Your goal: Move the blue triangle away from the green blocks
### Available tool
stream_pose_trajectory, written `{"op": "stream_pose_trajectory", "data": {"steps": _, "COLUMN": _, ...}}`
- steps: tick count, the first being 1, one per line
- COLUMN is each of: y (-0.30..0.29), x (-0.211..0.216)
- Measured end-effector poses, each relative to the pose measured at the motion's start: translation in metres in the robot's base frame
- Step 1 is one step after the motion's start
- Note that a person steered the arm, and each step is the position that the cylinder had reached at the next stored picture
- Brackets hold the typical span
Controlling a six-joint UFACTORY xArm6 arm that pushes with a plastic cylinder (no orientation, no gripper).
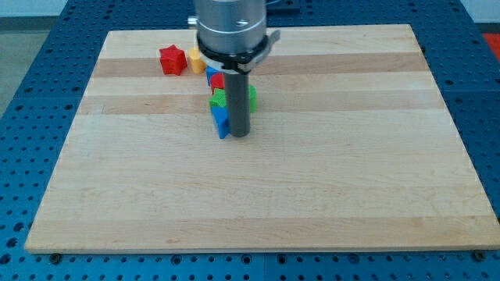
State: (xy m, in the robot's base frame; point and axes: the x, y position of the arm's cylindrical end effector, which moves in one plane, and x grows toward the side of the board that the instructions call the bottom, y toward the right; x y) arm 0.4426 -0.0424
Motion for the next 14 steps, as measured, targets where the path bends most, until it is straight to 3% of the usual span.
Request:
{"op": "stream_pose_trajectory", "data": {"steps": 2, "y": -0.023, "x": -0.005}}
{"op": "stream_pose_trajectory", "data": {"steps": 7, "y": -0.003, "x": -0.041}}
{"op": "stream_pose_trajectory", "data": {"steps": 9, "y": -0.040, "x": -0.041}}
{"op": "stream_pose_trajectory", "data": {"steps": 12, "y": -0.021, "x": -0.011}}
{"op": "stream_pose_trajectory", "data": {"steps": 14, "y": -0.045, "x": -0.006}}
